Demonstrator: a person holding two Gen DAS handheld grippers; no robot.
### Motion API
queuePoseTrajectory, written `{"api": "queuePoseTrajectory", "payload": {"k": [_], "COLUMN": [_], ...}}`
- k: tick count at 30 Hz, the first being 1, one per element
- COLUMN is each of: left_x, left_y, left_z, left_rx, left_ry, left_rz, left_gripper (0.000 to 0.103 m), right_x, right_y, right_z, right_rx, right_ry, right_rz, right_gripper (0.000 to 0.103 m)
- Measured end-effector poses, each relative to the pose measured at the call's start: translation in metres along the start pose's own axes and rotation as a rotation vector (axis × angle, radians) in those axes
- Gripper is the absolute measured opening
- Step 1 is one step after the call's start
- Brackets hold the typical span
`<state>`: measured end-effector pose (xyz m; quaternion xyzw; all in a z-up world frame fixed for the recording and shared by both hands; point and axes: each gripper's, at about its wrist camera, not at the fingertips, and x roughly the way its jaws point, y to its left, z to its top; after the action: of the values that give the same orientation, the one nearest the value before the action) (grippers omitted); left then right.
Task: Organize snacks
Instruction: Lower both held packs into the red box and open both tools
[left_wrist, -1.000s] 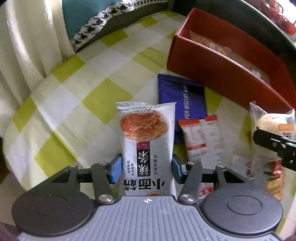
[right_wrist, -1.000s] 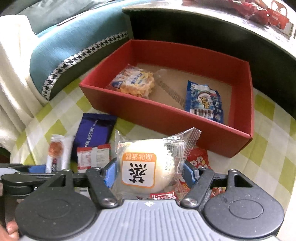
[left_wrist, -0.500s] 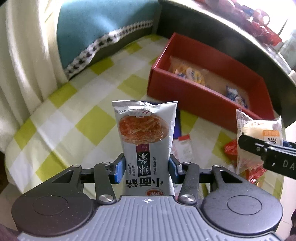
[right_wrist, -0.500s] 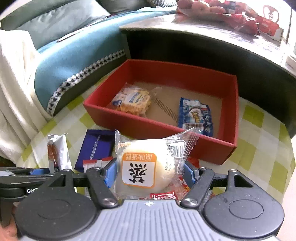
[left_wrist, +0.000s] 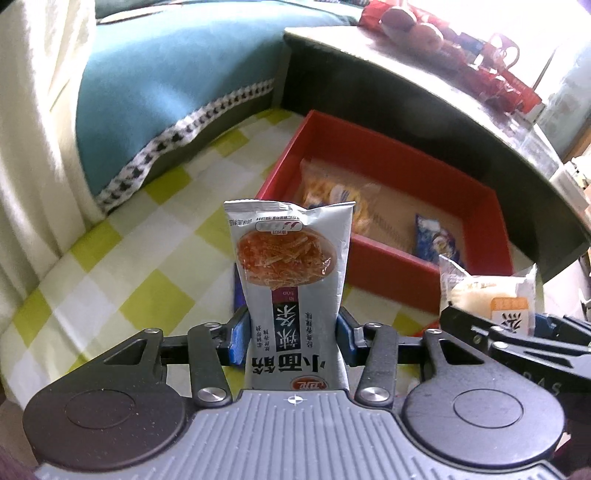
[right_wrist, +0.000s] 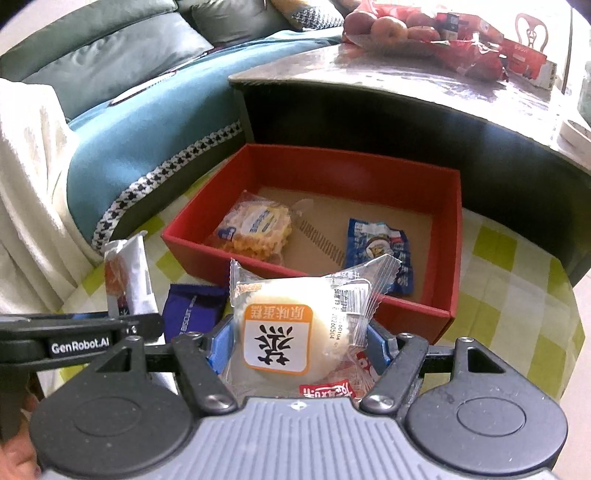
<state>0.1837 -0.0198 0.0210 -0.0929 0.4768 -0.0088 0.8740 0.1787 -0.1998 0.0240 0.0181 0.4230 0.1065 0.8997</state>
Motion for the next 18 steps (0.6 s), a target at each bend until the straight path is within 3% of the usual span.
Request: {"api": "queuePoseTrajectory", "payload": {"k": [18], "left_x": [0.023], "left_y": [-0.051], "left_z": [0.050], "left_rx": [0.062], "left_ry": [-0.046], "left_rz": [-0.046], "left_gripper": [0.055], "right_x": [0.000], "right_y": [-0.036], "right_z": [0.041], "right_rx": [0.107], "right_ry": [-0.075], "right_rz": [-0.032], "right_gripper": [0.072]}}
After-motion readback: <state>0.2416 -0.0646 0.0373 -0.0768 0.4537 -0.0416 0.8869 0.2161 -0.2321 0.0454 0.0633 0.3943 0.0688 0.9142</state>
